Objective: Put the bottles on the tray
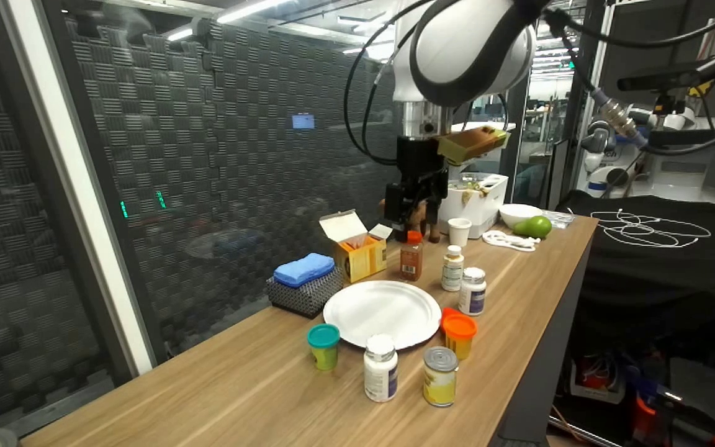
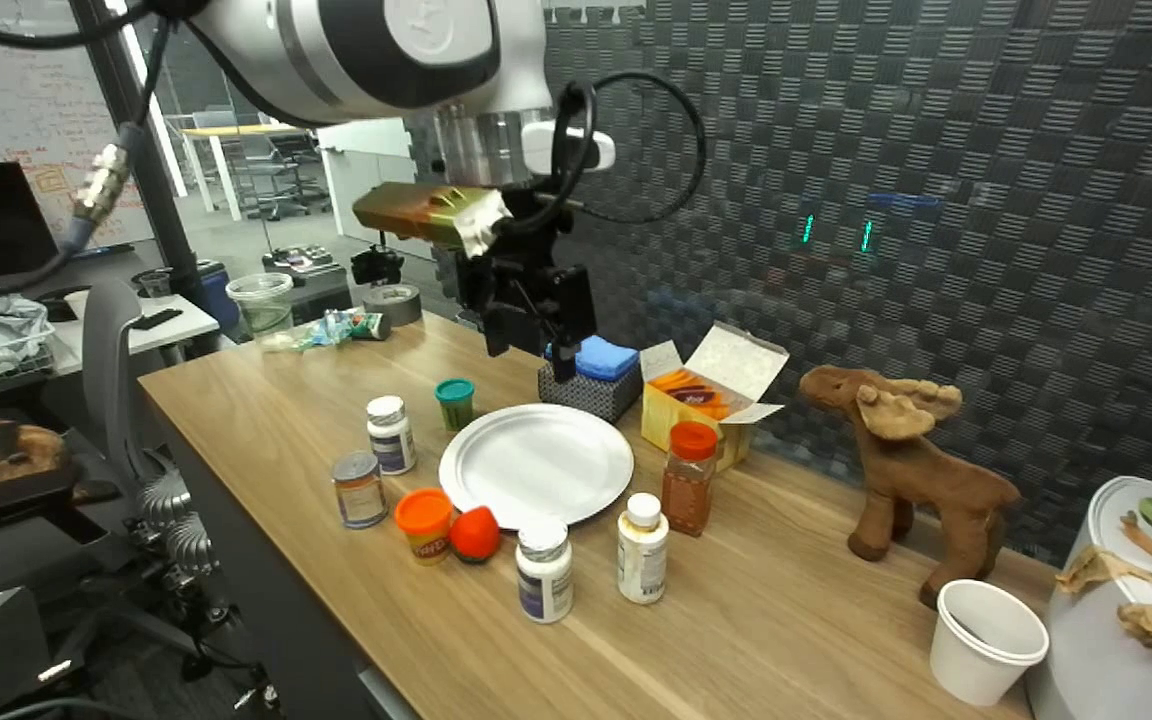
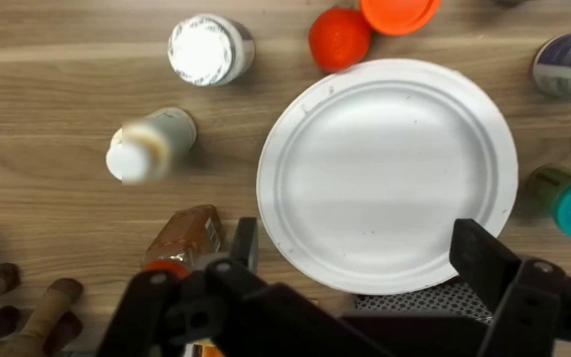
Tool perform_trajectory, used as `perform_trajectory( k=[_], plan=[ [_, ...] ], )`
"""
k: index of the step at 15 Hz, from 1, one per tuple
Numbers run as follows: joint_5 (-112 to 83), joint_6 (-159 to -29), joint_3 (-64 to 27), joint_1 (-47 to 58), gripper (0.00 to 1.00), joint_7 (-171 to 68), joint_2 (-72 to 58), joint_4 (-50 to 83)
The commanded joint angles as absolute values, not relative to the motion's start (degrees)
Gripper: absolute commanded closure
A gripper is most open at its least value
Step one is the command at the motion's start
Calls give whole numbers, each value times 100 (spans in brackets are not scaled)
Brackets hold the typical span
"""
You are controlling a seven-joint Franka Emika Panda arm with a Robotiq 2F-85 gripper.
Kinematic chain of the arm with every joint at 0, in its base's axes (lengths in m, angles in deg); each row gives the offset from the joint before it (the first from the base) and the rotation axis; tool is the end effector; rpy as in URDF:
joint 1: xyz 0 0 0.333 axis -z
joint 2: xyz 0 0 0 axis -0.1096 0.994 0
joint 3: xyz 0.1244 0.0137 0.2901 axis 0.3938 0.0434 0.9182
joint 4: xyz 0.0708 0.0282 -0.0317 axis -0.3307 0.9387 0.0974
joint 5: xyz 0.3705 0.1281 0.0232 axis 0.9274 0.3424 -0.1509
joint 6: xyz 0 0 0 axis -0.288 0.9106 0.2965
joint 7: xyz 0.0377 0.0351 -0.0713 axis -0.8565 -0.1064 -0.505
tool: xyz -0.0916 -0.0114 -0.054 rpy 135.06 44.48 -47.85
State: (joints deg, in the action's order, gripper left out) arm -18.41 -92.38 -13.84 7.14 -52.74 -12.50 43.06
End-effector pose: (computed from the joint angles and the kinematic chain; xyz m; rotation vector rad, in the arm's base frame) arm 0.5822 -0.0068 0.3433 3.0567 0.0229 0.0955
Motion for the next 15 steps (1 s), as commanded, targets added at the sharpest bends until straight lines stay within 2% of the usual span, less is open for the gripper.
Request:
perform_trajectory(
  k=[1,8,15],
  plan=[
    [-2117,-9834,-1594,690,0,-5203,-619,3764],
    [-3035,-10729,-2126,475,0,-4808,70,3261],
    [-3096,-10553,-2403,501,0,-4653,422,2913]
  ],
)
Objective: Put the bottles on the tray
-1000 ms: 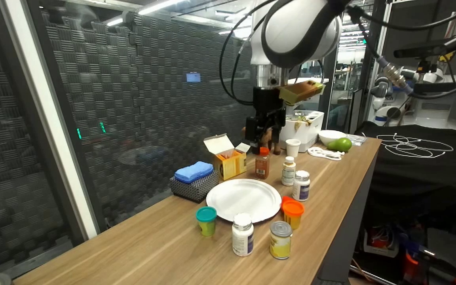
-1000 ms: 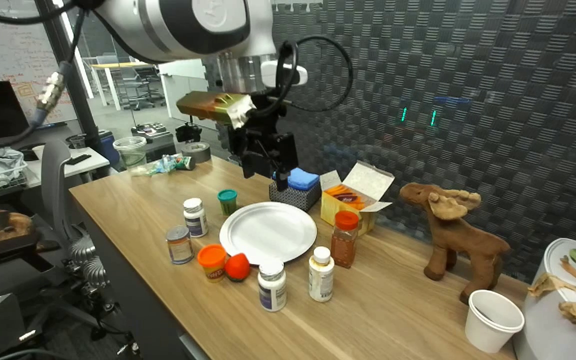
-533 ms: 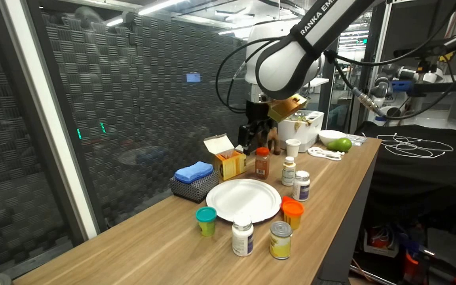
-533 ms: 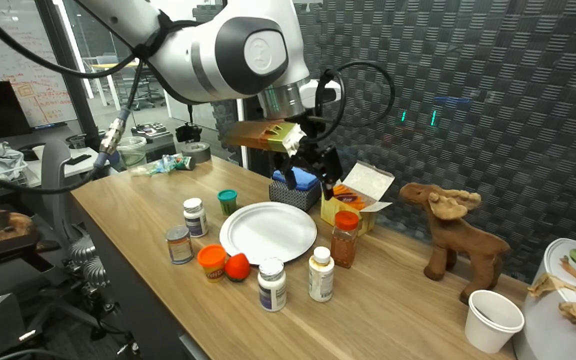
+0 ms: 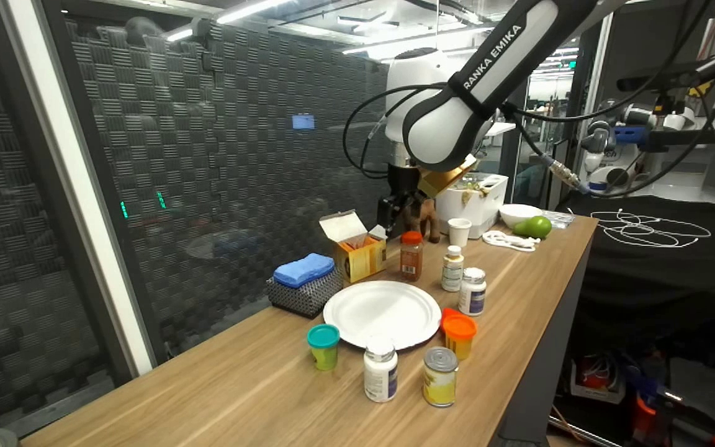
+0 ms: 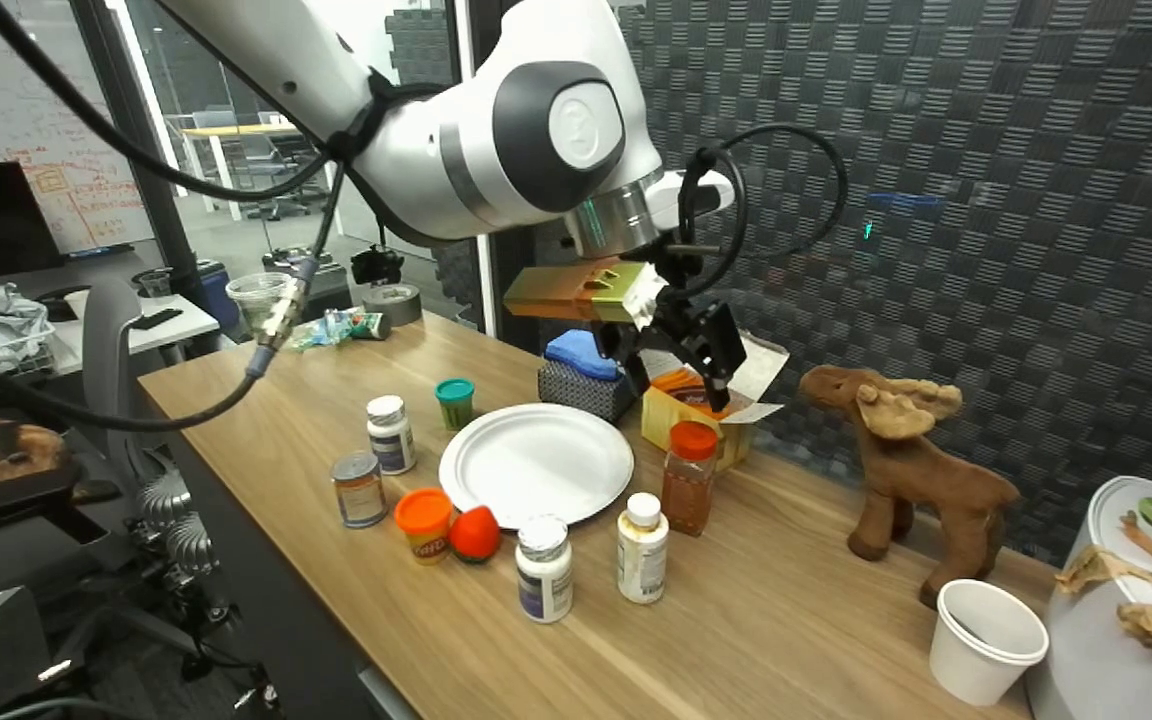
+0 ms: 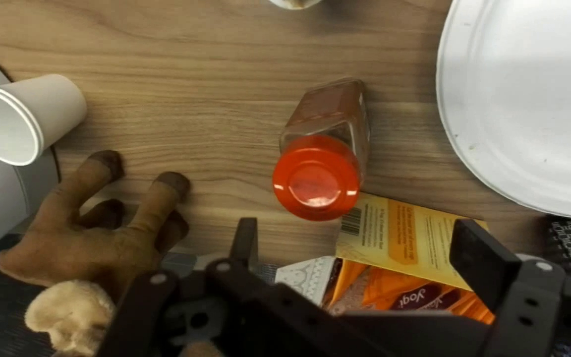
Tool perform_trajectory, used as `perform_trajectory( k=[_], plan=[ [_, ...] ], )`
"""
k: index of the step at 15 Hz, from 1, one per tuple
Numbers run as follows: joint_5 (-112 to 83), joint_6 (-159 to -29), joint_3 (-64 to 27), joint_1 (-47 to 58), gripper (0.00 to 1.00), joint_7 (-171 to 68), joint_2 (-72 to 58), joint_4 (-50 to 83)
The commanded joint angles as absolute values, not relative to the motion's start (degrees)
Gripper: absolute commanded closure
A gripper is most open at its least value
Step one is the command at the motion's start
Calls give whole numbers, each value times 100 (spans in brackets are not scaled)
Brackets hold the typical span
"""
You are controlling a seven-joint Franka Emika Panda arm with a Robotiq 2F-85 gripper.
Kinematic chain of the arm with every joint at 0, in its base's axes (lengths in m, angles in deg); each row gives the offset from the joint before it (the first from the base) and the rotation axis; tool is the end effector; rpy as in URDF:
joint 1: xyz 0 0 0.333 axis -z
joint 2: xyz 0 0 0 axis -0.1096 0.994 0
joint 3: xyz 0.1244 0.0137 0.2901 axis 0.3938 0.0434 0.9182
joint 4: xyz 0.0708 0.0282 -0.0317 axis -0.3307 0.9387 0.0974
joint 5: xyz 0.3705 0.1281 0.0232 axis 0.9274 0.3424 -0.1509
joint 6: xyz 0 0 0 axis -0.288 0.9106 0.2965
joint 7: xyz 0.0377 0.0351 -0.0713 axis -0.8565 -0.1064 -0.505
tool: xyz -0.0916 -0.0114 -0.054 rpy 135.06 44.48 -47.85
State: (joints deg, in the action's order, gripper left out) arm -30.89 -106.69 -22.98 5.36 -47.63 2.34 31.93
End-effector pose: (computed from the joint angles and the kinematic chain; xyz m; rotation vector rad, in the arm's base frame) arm 0.6525 -0.0765 0.2964 2.8471 0.0070 0.3480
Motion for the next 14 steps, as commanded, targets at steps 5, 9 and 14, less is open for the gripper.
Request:
perform_trajectory(
  k=[5,9,14],
  plan=[
    [-2891,-10227,-2352,618,0,-4777,592,2844],
    [-2594,-10175,-2269,724,0,-4810,720,2701],
    [-2303,-10180,-2250,761,34,-4812,829,2448]
  ],
)
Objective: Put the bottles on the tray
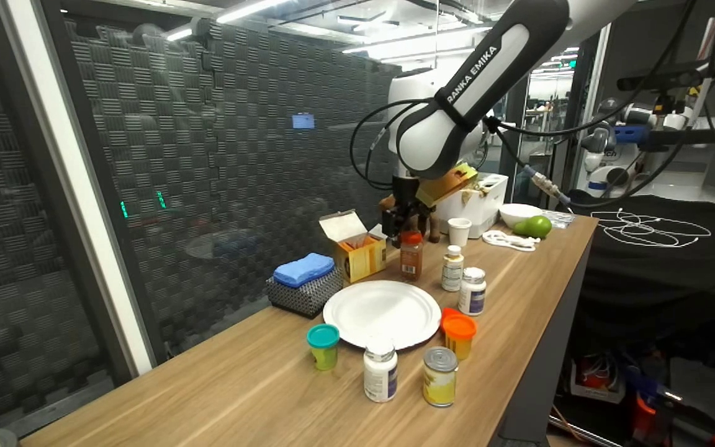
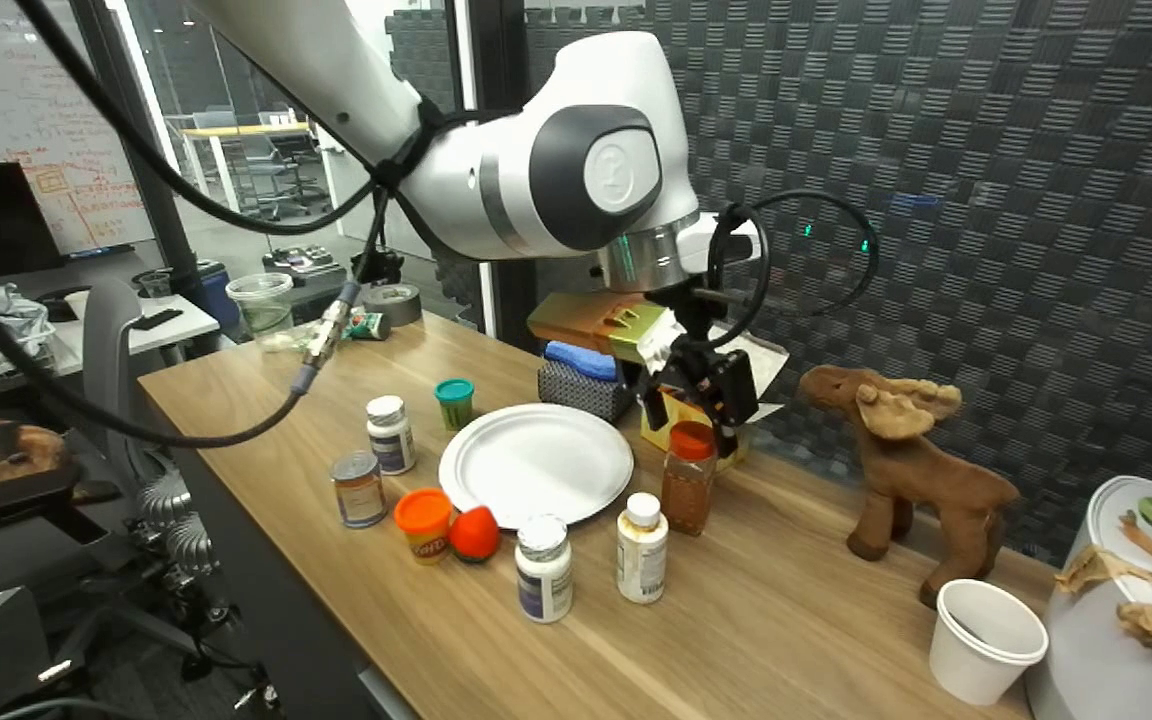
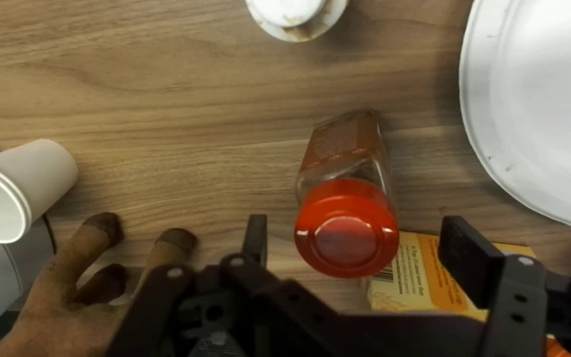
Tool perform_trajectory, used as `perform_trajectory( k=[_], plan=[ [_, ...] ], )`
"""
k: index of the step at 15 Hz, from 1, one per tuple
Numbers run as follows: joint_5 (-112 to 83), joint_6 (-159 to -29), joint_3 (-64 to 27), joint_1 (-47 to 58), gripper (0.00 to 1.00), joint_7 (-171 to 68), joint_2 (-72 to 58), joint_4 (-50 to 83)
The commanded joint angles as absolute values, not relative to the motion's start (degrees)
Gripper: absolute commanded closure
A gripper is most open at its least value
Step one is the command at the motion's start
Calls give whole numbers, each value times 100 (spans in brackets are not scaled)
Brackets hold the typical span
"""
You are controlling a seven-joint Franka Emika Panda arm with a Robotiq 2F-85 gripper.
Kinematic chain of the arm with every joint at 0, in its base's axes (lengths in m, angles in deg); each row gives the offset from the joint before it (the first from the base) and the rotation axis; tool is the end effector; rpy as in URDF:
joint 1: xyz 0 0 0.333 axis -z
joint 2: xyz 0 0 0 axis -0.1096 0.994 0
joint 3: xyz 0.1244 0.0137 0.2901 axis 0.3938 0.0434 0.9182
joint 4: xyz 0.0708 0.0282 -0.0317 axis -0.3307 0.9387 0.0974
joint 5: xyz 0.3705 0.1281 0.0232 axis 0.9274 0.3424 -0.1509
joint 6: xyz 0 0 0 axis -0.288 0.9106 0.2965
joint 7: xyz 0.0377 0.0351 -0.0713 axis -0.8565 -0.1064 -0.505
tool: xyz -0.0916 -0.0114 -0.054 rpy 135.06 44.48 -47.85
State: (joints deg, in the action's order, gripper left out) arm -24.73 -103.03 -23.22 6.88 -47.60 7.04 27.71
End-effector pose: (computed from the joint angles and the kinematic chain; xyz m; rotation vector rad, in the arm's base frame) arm 0.6618 -0.1005 0.2691 2.8999 -0.1605 0.2496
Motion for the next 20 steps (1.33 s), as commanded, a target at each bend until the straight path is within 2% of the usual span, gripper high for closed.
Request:
perform_trajectory(
  k=[1,5,6,7,13,20],
  plan=[
    [-2307,-10180,-2264,754,42,-4816,840,2430],
    [-2395,-10119,-2308,712,73,-4824,813,2413],
    [-2418,-10100,-2312,702,75,-4836,779,2432],
    [-2447,-10088,-2325,688,73,-4834,764,2449],
    [-2509,-9668,-2405,562,77,-4588,586,2435],
    [-1860,-7498,-1889,539,77,-4597,-335,2451]
  ],
)
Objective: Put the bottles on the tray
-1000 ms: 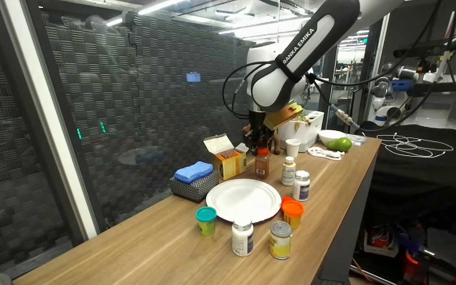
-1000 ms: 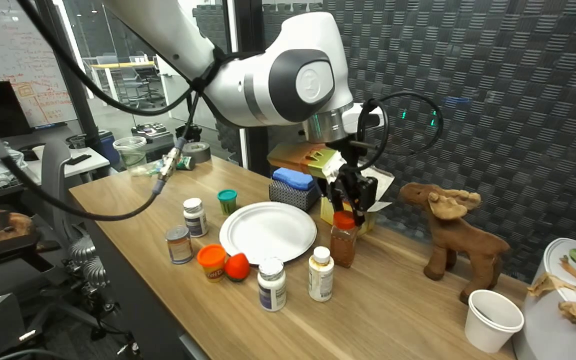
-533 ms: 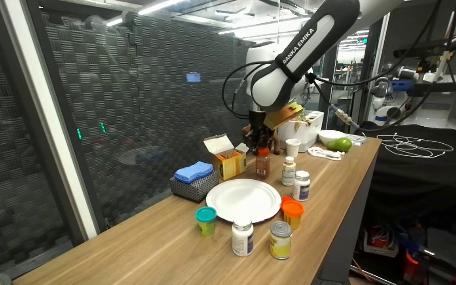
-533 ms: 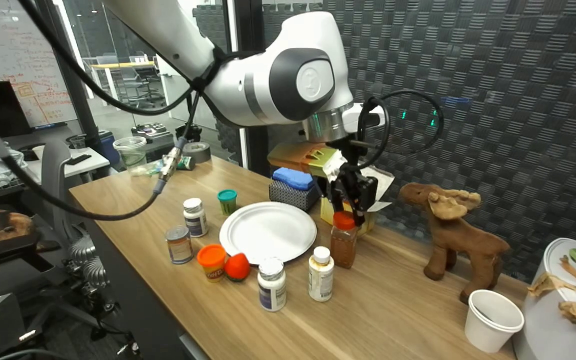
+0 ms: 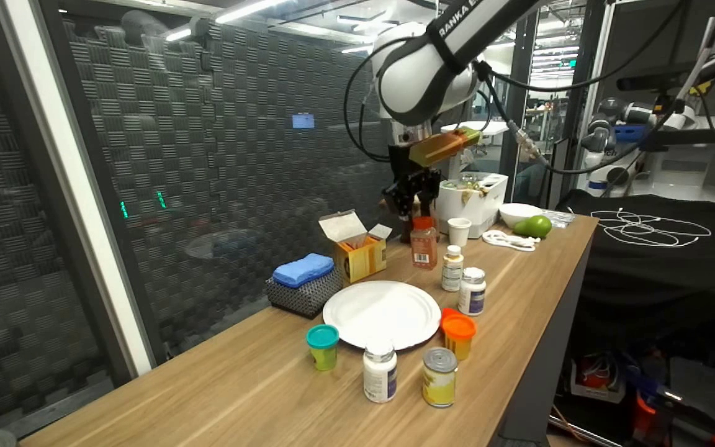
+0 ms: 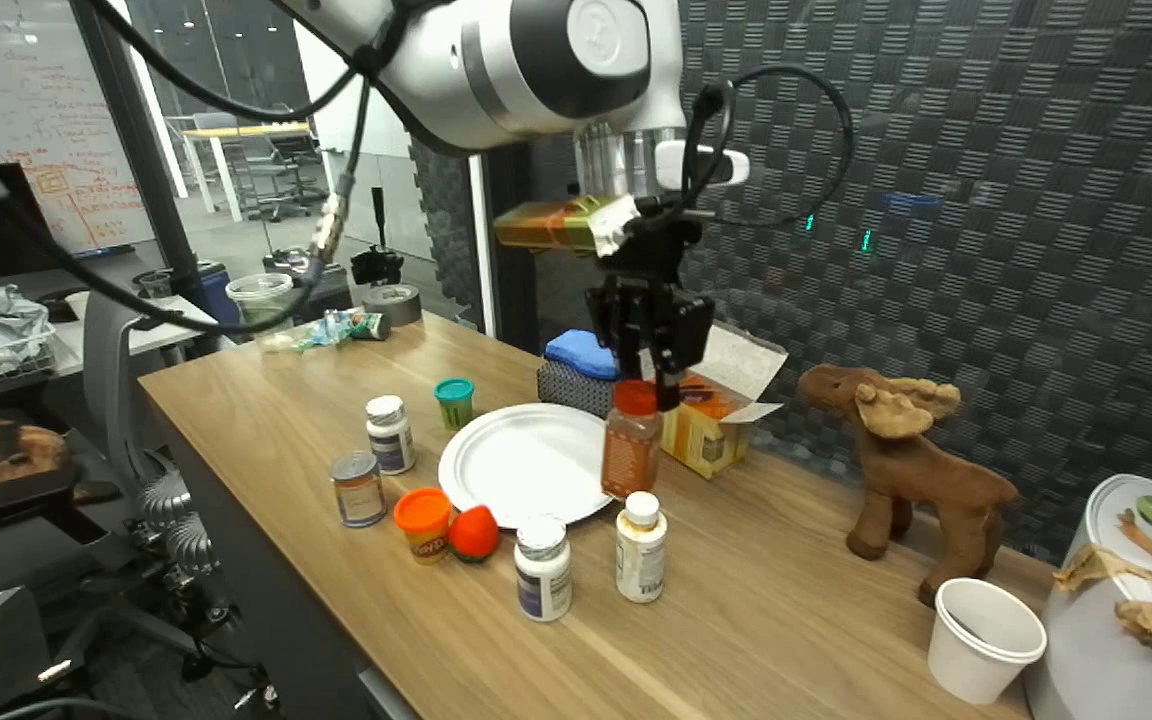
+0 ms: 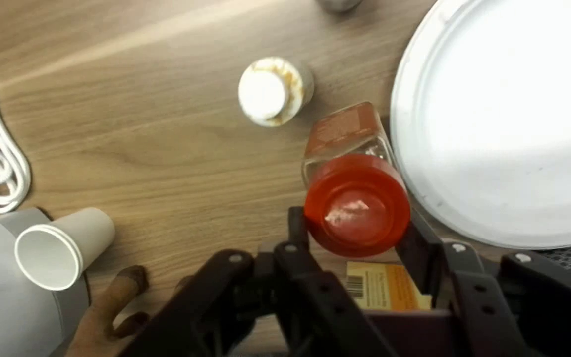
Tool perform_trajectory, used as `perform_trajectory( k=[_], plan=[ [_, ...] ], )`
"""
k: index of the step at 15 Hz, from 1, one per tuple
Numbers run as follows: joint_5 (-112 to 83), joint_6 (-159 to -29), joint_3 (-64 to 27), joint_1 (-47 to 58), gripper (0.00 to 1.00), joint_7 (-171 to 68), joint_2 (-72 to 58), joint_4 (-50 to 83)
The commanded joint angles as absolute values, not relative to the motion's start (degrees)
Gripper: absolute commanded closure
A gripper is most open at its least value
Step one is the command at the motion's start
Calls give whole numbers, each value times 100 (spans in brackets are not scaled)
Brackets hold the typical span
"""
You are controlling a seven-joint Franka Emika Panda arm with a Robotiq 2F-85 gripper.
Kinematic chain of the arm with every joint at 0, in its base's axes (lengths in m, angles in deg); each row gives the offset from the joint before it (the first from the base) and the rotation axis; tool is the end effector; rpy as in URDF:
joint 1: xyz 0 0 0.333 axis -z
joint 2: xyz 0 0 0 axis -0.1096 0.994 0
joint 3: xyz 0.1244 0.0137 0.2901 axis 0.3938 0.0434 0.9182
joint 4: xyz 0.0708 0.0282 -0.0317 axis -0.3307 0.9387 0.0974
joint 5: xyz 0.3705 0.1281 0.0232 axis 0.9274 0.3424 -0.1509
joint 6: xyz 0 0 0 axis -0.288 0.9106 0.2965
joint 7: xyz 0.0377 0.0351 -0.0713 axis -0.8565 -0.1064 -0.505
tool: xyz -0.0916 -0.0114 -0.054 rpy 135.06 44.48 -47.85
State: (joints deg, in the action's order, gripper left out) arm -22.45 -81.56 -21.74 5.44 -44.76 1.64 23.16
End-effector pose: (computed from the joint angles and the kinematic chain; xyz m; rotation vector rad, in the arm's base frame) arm 0.6532 -0.0763 0.3311 2.9162 -0.2855 -0.0262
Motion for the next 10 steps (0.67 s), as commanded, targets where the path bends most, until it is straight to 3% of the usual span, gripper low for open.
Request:
perform_trajectory(
  k=[1,10],
  plan=[
    [-1749,-7337,-1793,510,77,-4566,-409,2470],
    [-1472,-8966,-1317,26,77,-3971,-159,3288]
  ],
)
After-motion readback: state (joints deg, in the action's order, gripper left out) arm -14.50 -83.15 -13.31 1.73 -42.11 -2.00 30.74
